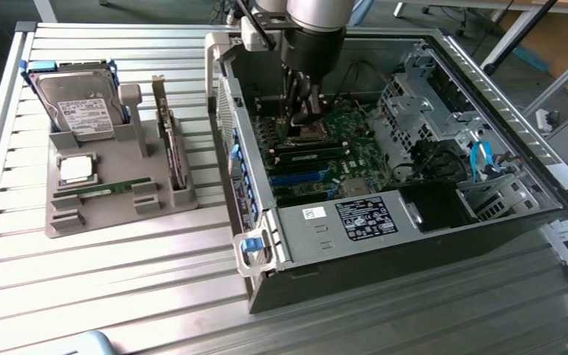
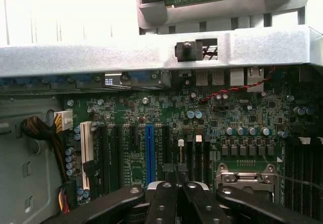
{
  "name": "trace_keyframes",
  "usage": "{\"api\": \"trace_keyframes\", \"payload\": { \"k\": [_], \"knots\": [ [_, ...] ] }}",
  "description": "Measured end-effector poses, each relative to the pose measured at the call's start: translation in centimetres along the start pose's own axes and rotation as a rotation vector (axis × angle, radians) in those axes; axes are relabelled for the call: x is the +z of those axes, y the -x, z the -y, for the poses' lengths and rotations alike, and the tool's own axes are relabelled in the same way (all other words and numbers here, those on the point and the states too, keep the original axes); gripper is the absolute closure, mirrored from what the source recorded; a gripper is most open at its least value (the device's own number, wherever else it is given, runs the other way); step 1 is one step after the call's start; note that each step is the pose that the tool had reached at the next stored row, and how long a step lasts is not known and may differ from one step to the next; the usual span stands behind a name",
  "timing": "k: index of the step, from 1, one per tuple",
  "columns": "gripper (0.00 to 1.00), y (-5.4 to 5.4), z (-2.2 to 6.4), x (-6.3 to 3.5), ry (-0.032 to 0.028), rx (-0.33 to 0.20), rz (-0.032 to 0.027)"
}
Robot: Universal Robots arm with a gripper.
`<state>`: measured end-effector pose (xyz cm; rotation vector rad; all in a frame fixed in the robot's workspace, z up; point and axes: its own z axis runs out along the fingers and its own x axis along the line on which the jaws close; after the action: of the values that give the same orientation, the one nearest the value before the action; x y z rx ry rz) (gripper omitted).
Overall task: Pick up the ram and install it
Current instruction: 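Press down the ram until it locks into place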
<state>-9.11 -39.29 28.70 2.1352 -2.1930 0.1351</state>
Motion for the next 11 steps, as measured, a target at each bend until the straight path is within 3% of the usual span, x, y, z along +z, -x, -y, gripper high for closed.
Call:
{"api": "trace_keyframes", "payload": {
  "k": [6, 11],
  "knots": [
    [0.89, 0.0, 0.16, -0.02, 0.0002, 0.0, -0.0005],
    [0.89, 0.1, 1.91, 0.01, 0.0, 0.0, -0.0007]
  ]
}}
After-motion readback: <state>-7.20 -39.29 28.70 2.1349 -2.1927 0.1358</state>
